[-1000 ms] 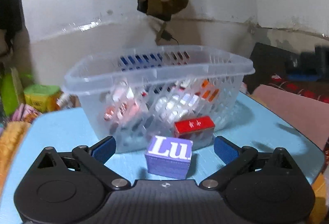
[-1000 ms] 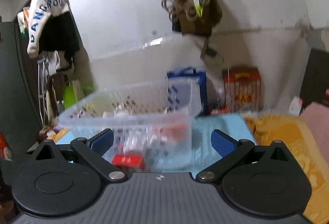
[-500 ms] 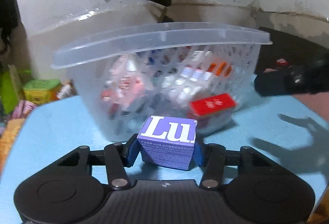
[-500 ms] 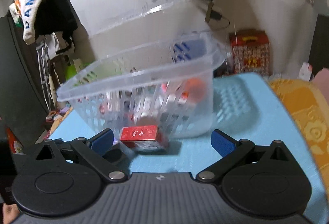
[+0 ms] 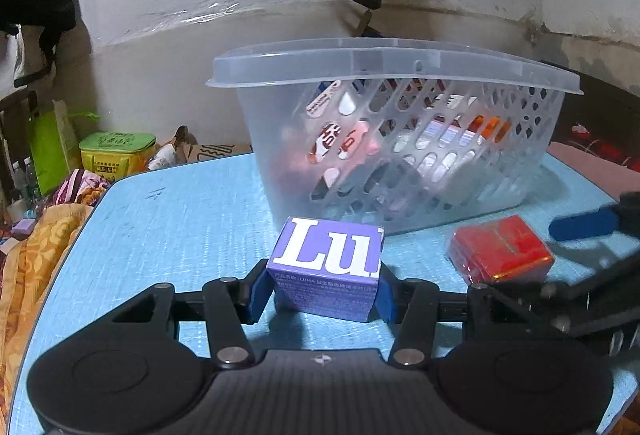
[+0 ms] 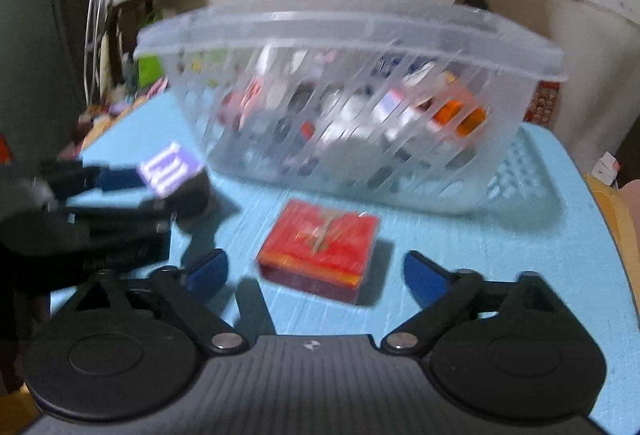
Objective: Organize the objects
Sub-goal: 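Grasp the red box with the right gripper while the left grasps the purple Lu box, then lift both boxes over the basket and open both grippers to release them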
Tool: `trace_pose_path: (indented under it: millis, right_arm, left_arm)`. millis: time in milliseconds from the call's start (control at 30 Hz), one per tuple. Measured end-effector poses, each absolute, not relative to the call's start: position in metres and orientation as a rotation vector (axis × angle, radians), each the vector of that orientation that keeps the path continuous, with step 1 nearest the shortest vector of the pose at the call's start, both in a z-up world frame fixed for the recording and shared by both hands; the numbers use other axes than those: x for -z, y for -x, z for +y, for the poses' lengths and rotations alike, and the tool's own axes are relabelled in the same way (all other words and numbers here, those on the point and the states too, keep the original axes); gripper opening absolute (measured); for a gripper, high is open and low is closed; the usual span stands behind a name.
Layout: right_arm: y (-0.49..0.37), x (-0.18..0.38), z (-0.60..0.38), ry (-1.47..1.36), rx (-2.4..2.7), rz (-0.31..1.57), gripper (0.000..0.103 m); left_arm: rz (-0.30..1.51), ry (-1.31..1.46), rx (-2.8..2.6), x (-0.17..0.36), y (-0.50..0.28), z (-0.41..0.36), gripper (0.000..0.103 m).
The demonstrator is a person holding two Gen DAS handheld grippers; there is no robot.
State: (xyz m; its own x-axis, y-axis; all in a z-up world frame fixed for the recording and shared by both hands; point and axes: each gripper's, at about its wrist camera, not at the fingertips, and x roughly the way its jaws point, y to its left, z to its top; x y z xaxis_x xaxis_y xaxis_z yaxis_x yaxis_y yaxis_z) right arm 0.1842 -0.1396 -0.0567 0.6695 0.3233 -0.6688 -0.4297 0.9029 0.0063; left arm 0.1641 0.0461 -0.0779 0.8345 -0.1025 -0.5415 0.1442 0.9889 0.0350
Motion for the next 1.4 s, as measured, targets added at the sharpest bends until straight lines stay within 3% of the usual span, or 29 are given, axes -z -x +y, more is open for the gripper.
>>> trace_pose_path:
  millis: [33, 133, 567, 1400]
  right_arm:
    - [-0.184, 0.058, -0.137, 0.173, -0.433, 0.731, 0.076]
    - [-0.181, 0.058, -0.132, 0.208, -0.449, 0.727, 0.063]
    - [-0.163, 0.017, -0.161, 0.165, -0.492, 0.606, 0.062]
    - [-0.136, -0.038, -0.211, 0.036, -0.497, 0.346, 0.062]
  left_arm:
    - [0.569, -0.074, 0.130, 0.078, -0.164, 0.047, 0.055]
    - [0.568, -0.077, 0.131, 0.078, -0.166, 0.047, 0.055]
    - [0.500, -0.116, 0.116, 0.075, -0.155, 0.041, 0.055]
    - [0.247, -0.075, 0.243, 0.000, -0.087, 0.031, 0.055]
